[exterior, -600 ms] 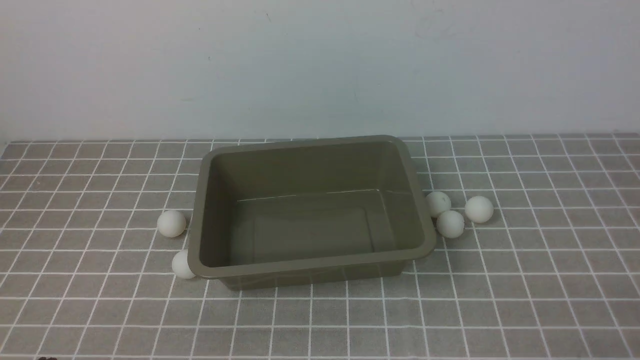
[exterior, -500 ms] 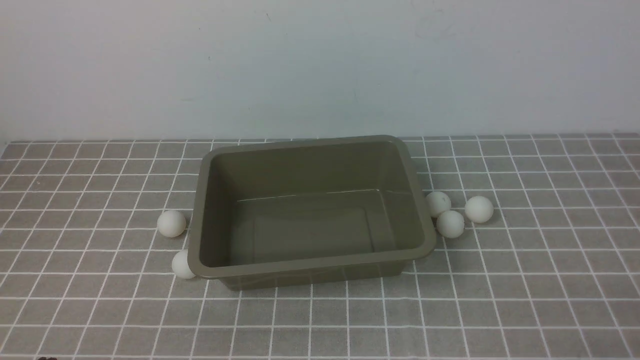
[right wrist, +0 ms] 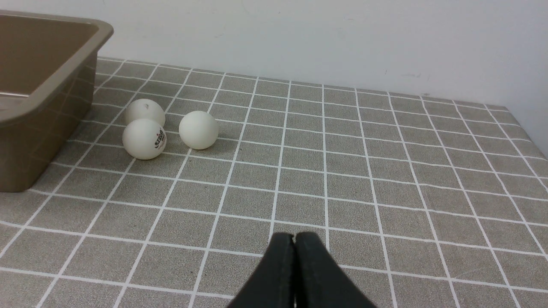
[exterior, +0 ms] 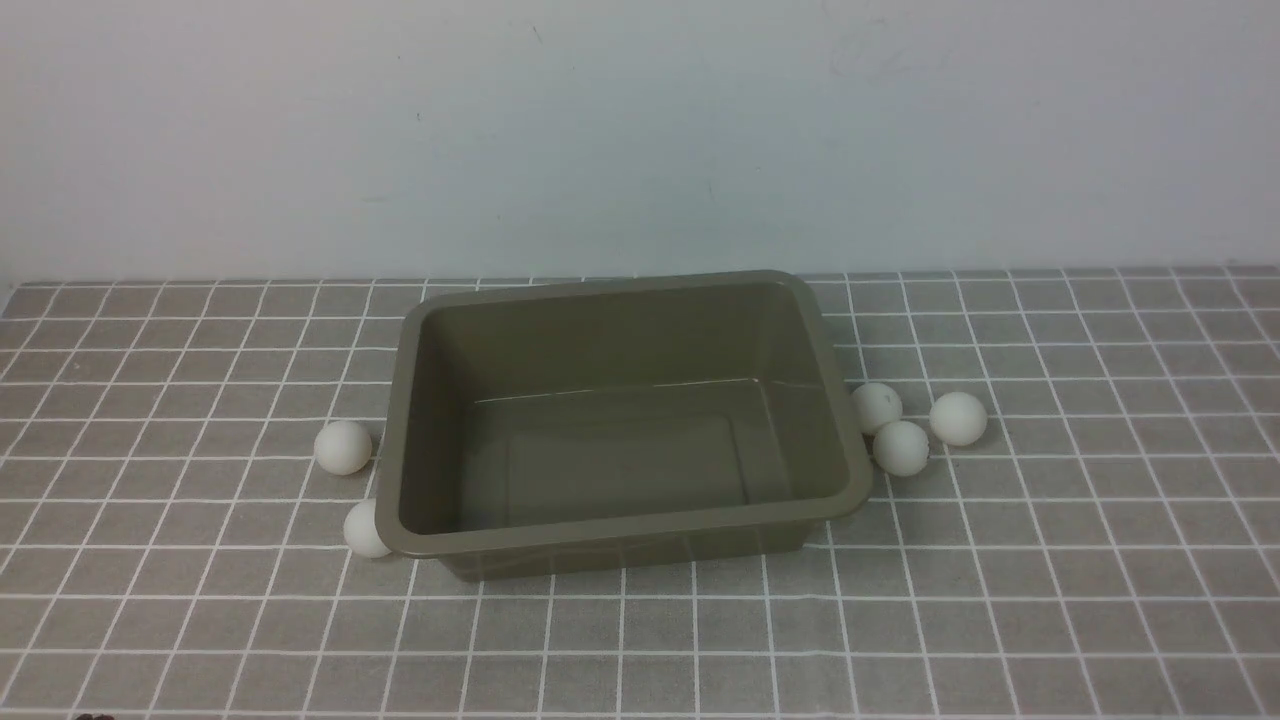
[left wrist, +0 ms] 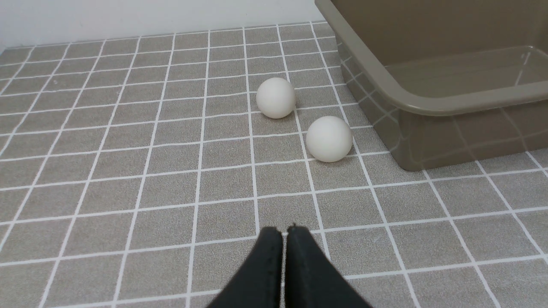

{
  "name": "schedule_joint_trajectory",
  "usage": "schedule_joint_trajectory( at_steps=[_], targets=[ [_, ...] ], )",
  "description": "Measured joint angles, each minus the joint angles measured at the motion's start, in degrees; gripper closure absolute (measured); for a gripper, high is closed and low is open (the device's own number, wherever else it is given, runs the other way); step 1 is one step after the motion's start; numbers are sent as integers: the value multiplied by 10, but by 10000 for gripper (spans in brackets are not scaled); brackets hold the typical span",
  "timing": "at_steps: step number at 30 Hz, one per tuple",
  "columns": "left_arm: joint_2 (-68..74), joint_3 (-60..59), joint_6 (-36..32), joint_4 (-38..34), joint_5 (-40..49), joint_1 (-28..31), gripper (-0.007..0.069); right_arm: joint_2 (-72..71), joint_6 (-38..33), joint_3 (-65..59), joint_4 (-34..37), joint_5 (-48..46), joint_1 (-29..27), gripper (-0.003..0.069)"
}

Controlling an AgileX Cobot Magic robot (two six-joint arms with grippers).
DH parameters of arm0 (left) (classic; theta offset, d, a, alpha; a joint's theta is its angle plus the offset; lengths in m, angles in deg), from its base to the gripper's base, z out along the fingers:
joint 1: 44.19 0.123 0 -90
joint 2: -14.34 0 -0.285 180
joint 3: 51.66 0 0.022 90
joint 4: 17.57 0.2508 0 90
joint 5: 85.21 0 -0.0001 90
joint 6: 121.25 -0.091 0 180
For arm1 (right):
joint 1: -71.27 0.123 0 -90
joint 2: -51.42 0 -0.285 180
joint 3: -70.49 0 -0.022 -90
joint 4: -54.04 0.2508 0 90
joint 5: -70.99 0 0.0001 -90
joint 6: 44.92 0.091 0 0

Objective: Put the table tennis balls into the box on the grey coffee tablecloth.
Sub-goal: 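Reach for and grasp a ping pong ball on the table beside the basket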

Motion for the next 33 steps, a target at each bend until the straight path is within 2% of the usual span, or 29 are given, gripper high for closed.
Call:
schedule_joint_trajectory(
  at_steps=[7,11,14,15,18,19,21,22,25,29,33],
  targets=[
    [0,0,-1,1,-2,0,629,0,0,0,0,0,0,672],
    [0,-2,8,-25,-47,0,629,0,0,0,0,0,0,672],
    [0,-2,39,-93,-121,0,629,0,0,0,0,0,0,672],
    [0,-2,50,-139,-187,0,629,0,0,0,0,0,0,672],
    [0,-2,60,-201,-304,0,629,0,-5,0,-11,3,0,672],
    [0,-2,62,-201,-314,0,629,0,-5,0,-13,2,0,672],
    [2,20,73,-248,-387,0,629,0,0,-3,-22,17,0,672],
    [4,24,73,-251,-385,0,629,0,0,-3,-21,20,0,672],
    [66,134,60,-257,-281,0,629,0,49,-6,49,80,0,672],
    [241,294,9,-248,-62,0,629,0,137,-6,193,177,0,672],
    [428,409,-29,-215,105,0,629,0,156,-6,268,232,0,672]
  ],
)
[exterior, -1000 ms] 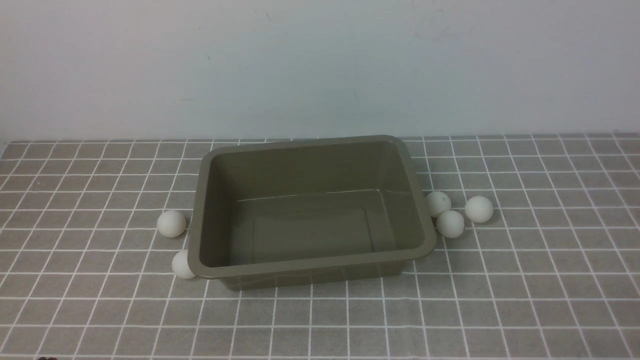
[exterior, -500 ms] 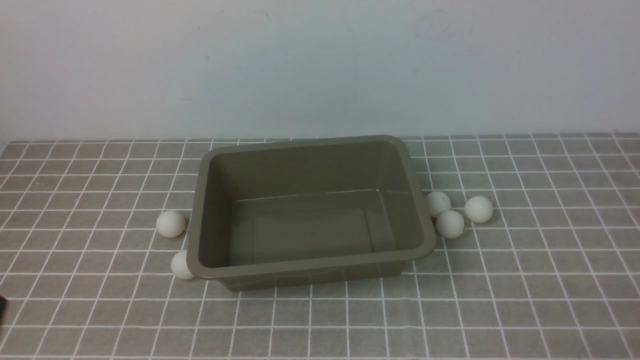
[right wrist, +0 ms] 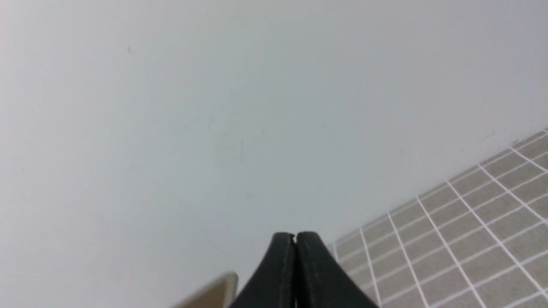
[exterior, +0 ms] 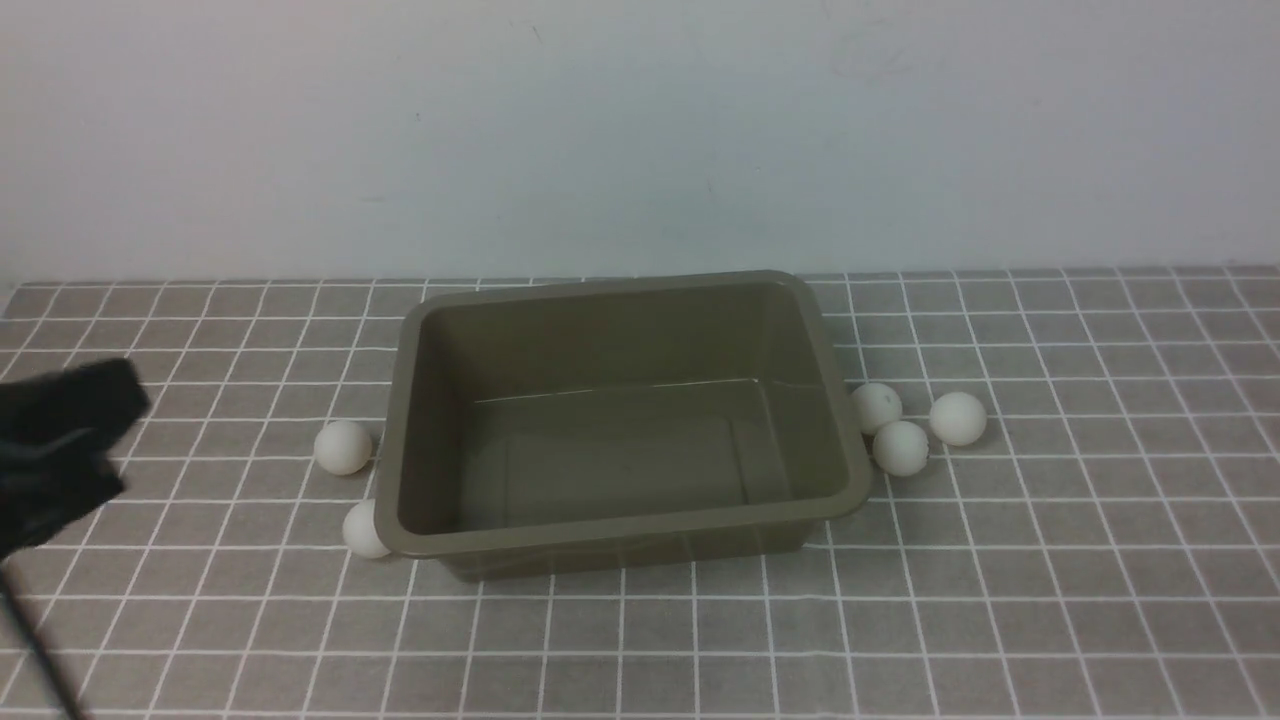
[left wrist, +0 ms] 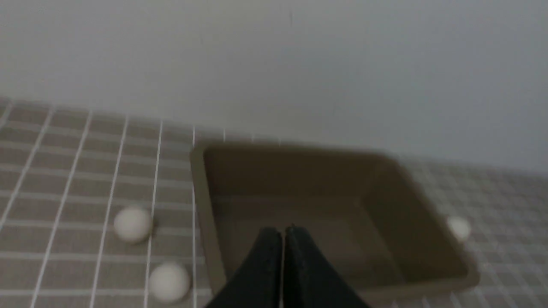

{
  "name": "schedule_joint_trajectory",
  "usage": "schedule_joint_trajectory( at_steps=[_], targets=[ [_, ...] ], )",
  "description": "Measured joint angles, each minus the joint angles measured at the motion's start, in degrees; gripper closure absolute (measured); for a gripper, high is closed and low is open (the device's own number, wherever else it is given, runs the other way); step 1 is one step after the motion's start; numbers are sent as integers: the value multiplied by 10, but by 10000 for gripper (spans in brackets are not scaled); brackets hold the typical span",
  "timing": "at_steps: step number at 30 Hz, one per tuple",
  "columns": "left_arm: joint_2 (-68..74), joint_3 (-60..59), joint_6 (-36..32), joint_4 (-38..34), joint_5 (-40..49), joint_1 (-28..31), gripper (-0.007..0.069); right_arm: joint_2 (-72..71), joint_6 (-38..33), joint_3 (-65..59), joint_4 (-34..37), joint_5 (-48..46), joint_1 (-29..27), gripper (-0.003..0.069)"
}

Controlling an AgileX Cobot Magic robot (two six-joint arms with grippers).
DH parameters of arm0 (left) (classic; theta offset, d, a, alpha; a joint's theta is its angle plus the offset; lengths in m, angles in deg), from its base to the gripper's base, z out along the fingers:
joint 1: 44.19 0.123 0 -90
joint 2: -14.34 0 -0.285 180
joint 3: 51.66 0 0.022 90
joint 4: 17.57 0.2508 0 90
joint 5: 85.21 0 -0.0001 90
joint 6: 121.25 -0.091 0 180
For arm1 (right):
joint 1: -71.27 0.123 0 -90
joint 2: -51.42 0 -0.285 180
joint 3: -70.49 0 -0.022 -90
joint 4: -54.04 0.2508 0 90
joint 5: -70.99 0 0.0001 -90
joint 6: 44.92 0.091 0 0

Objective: Put the table tennis balls into the box on the grey coffee tablecloth.
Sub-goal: 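Reach for and grasp a ping pong ball on the table beside the basket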

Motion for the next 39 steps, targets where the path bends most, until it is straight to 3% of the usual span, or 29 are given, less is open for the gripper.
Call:
schedule_joint_trajectory(
  at_steps=[7,12,17,20,24,32,35,39],
  targets=[
    [279,101,-20,93,90,0,629,0,22,8,25,-4,1,672],
    [395,161,-16,111,91,2,629,41,6,146,-6,-221,14,672],
    [502,241,-5,117,93,4,629,228,-51,362,-97,-458,16,671],
    [565,284,1,137,98,5,617,314,-103,456,-125,-547,16,671],
    [623,323,31,170,106,7,529,356,-137,503,-130,-571,16,671],
    [673,347,81,196,55,18,221,361,-148,505,-118,-569,16,671],
    [692,348,82,192,29,18,158,361,-149,505,-118,-564,16,671],
    [726,348,84,187,1,18,135,361,-149,505,-118,-556,16,669]
  ],
)
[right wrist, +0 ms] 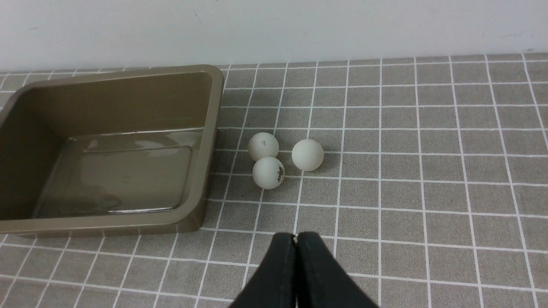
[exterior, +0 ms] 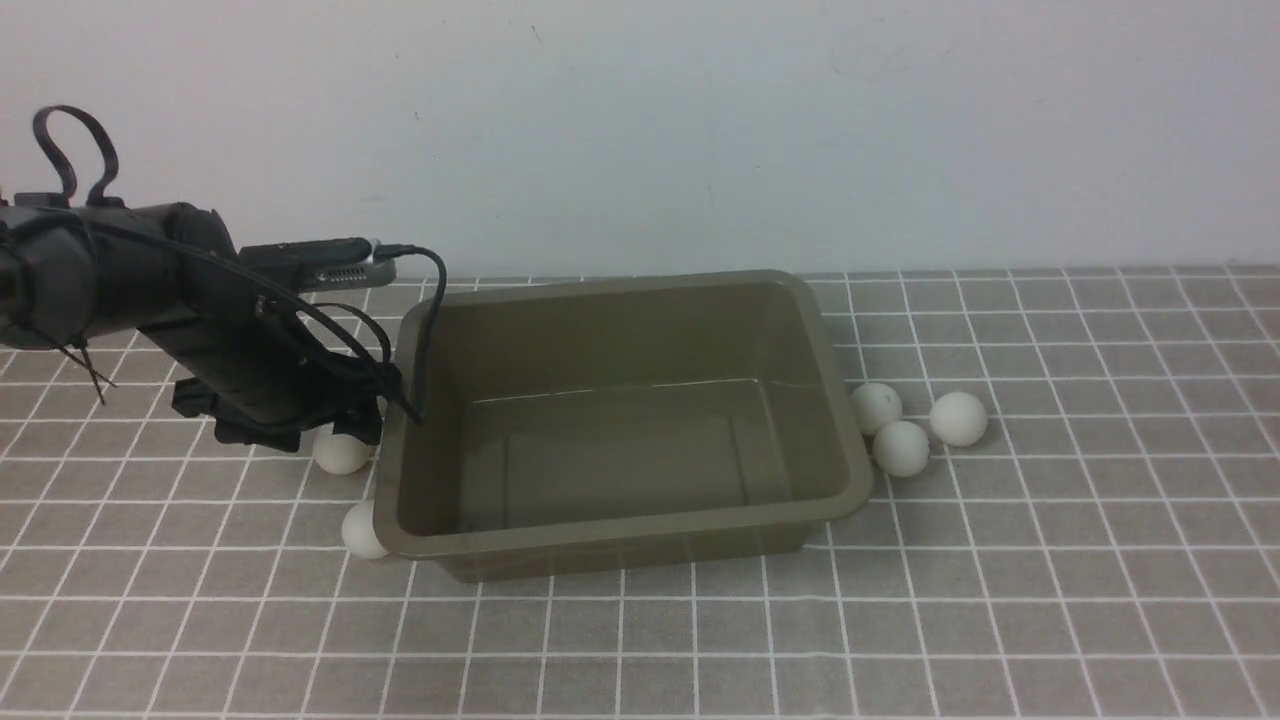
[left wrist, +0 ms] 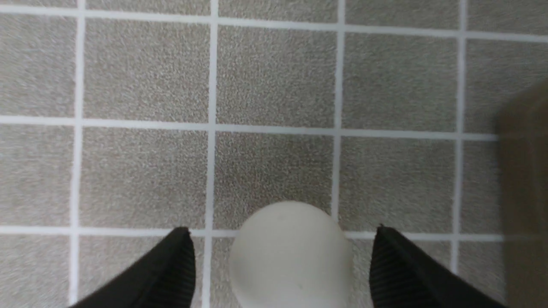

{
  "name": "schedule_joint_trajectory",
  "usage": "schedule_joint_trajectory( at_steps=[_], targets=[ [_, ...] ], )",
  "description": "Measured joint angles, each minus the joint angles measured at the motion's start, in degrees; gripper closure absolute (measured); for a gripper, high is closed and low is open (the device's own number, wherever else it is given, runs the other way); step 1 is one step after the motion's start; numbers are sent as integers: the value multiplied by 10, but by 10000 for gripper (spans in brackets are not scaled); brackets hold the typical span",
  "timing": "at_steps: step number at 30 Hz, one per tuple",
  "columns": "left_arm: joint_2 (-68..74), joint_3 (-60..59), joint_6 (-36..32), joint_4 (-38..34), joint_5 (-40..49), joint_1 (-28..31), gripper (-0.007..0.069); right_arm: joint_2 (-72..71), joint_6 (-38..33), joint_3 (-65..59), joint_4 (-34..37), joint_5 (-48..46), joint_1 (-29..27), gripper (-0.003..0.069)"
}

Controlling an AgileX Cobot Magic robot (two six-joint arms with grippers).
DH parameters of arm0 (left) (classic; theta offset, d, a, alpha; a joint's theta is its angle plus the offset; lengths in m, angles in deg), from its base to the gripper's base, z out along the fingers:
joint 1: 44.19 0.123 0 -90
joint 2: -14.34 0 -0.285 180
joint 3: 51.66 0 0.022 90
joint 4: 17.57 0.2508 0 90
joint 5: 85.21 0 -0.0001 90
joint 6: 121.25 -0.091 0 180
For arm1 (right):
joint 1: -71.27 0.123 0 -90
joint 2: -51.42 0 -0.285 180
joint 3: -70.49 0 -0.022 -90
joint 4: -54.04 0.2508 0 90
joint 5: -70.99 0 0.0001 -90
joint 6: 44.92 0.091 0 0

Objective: Put the table tennis balls into the box on the grey coffee tablecloth.
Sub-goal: 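Reach for and grasp a ping pong ball on the table beside the basket, then drop the ball into the bin, then reach for and grasp a ping pong ball on the table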

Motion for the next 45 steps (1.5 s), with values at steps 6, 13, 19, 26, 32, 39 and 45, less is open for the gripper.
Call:
schedule_joint_trajectory(
  at_steps=[6,13,19,26,32,39,45],
  targets=[
    [14,3,3,-7,-13,0,281,6,2,1,0,18,0,669],
    [-25,50,-5,30,105,17,272,112,17,65,-10,-1,0,669],
    [-129,78,-13,16,148,15,272,226,17,153,0,-1,0,668],
    [-156,81,-147,-89,139,-67,272,456,-3,251,-9,-3,22,578],
    [-97,81,-149,-111,139,-127,218,633,-13,344,-30,-34,55,381],
    [-105,95,-80,-64,225,-116,180,793,12,433,-76,-60,66,155],
    [-227,56,-41,9,281,-38,594,879,24,481,-88,-69,66,123]
  ],
)
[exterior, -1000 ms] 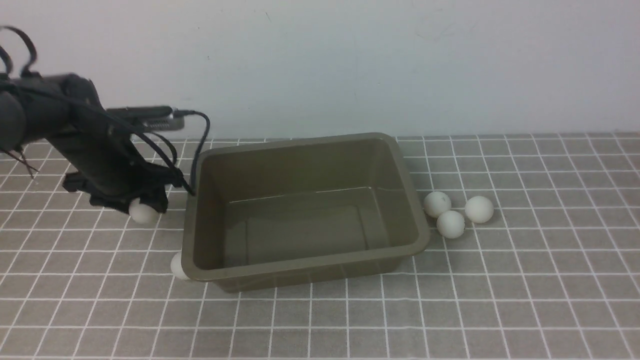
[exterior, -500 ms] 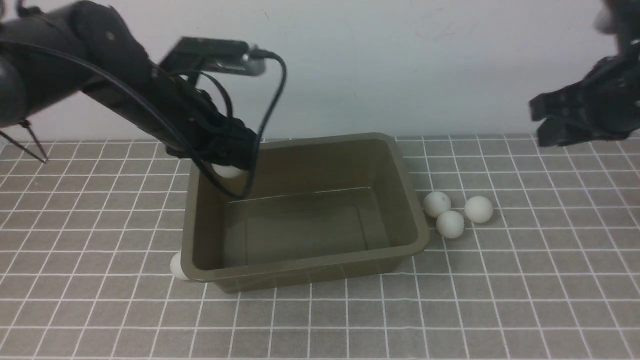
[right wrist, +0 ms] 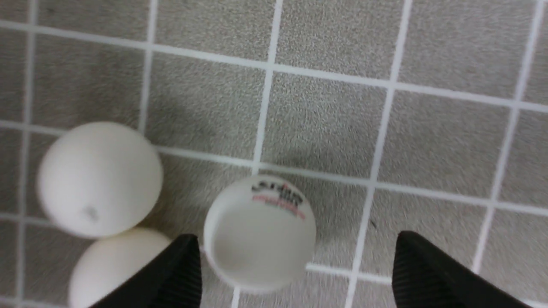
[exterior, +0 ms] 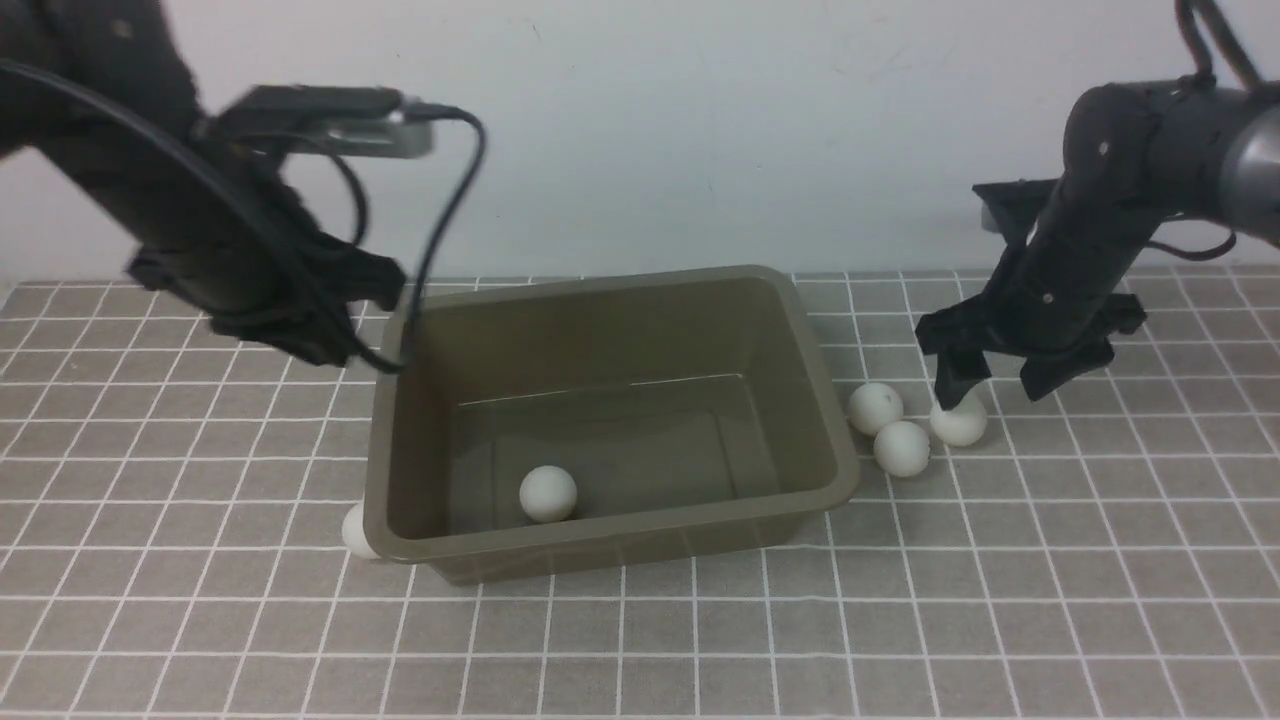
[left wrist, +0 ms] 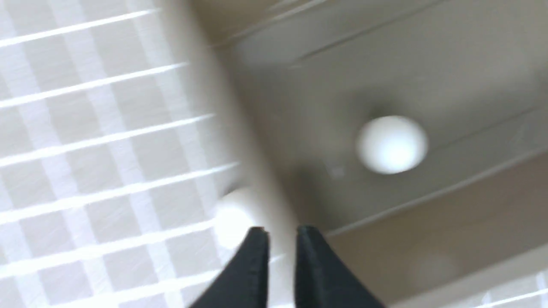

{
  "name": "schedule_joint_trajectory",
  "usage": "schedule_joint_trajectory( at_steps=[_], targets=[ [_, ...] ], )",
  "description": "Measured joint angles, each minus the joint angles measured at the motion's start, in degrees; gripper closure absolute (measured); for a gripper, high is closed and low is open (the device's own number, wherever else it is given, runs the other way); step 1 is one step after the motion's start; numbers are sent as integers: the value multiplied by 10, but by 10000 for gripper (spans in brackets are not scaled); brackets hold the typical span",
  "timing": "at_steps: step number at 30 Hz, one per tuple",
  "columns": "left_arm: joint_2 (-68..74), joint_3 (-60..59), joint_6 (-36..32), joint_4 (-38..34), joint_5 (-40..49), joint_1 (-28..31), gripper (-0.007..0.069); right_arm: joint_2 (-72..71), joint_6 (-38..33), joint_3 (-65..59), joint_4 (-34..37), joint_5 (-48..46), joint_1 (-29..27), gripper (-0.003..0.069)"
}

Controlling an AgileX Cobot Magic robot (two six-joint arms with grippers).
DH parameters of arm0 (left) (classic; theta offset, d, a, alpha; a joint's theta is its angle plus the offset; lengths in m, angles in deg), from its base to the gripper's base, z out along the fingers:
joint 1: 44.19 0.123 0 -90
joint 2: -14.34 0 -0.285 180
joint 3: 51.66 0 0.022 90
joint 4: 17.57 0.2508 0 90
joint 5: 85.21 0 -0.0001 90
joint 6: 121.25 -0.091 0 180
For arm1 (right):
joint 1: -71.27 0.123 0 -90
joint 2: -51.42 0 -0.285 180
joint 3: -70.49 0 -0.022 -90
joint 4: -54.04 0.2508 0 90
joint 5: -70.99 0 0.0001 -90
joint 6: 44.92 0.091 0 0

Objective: Put the table tennis balls into the box on the grey coffee tablecloth.
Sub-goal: 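Reach for and grasp a ping pong ball on the table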

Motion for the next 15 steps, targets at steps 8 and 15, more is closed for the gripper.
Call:
schedule_joint_trajectory(
  at_steps=[8,15],
  targets=[
    [-112,-170,6,-15,-92,67,629,34,-31,20,7,2,0,300],
    [-40,-206,-73,-40,-101,53,624,-28,-31,71,42,-73,-3,298]
  ],
)
